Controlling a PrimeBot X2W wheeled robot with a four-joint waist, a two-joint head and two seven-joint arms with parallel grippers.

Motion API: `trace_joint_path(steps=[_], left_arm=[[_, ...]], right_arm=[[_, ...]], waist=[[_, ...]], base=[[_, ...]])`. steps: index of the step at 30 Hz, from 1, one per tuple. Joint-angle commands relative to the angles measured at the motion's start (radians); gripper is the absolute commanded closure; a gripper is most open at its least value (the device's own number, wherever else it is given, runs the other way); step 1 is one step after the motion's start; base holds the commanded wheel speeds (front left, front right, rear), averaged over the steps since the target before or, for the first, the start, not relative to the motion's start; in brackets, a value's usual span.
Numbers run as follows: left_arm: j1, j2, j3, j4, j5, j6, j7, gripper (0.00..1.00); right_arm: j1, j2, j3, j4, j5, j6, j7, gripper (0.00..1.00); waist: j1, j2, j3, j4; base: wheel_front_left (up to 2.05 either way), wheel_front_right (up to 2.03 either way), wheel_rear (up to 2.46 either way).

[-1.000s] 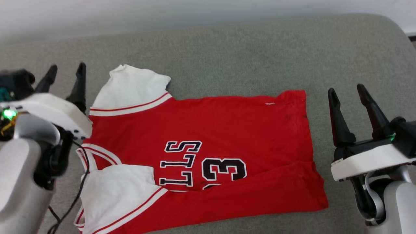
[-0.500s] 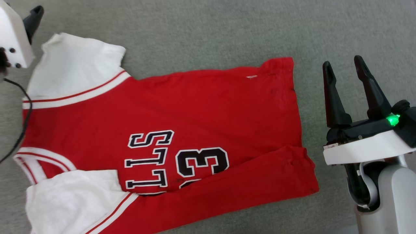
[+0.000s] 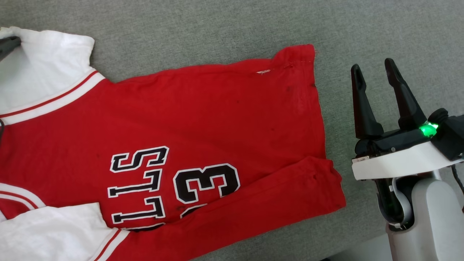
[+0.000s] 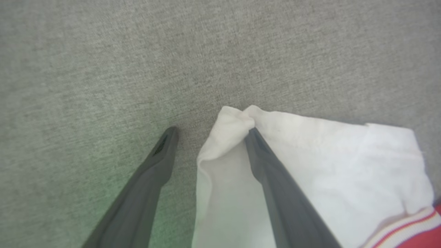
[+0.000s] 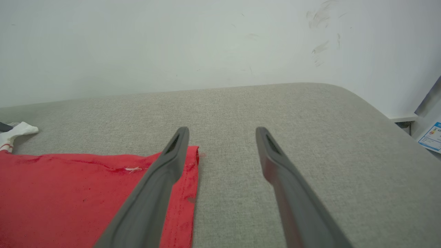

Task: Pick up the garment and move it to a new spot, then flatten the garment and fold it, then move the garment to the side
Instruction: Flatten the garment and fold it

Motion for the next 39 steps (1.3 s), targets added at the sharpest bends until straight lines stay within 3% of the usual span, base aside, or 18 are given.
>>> trace_joint_path(steps=[1, 6, 11, 16, 25, 36, 37, 38, 39], left_arm=[[0.113, -0.048, -0.056, 0.064, -0.021, 0.01, 0.054, 1.0], [0.127, -0.07, -0.05, 0.066, -0.025, 0.012, 0.01, 1.0], [0.078, -0.103, -0.028, 0.055, 0.009, 0.008, -0.12, 1.0], [0.042, -0.146, -0.013, 0.051, 0.031, 0.003, -0.235, 1.0], [0.016, -0.207, -0.045, -0.041, 0.067, -0.023, -0.32, 1.0], [0.017, -0.217, -0.063, -0.129, 0.084, -0.018, -0.345, 1.0], [0.02, -0.218, -0.064, -0.133, 0.084, -0.019, -0.348, 1.0], [0.022, -0.217, -0.065, -0.136, 0.084, -0.02, -0.349, 1.0], [0.025, -0.216, -0.066, -0.137, 0.083, -0.021, -0.349, 1.0]], right_arm=[[-0.011, 0.005, -0.002, 0.009, 0.005, 0.0, 0.001, 0.0], [-0.011, 0.005, -0.008, 0.024, 0.015, 0.0, 0.027, 0.0], [-0.036, -0.022, -0.009, 0.065, 0.052, 0.0, 0.102, 0.0], [-0.095, -0.092, -0.002, 0.169, 0.117, -0.001, 0.267, 0.0], [-0.257, -0.192, 0.047, 0.329, 0.221, 0.0, 0.598, 0.0], [-0.379, -0.207, 0.105, 0.528, 0.261, 0.0, 0.888, 0.0], [-0.38, -0.203, 0.11, 0.549, 0.264, 0.0, 0.922, 0.63], [-0.382, -0.202, 0.114, 0.567, 0.265, 0.0, 0.951, 1.0], [-0.384, -0.2, 0.115, 0.585, 0.263, 0.0, 0.982, 1.0]], waist=[[0.0001, 0.0, 0.003, -0.007], [0.0001, 0.0, -0.016, 0.003], [0.0001, 0.0, -0.071, 0.044], [0.0001, 0.0, -0.13, 0.103], [0.0001, 0.0, -0.137, 0.207], [0.0001, 0.0, -0.095, 0.266], [0.0001, 0.0, -0.095, 0.269], [0.0001, 0.0, -0.095, 0.271], [0.0001, 0.0, -0.096, 0.273]], base=[[0.0, 0.0, 0.0], [0.0, 0.0, 0.0], [0.0, 0.0, 0.0], [0.0, 0.0, 0.0], [0.0, 0.0, 0.0], [0.0, 0.0, 0.0], [0.0, 0.0, 0.0], [0.0, 0.0, 0.0], [0.0, 0.0, 0.0]])
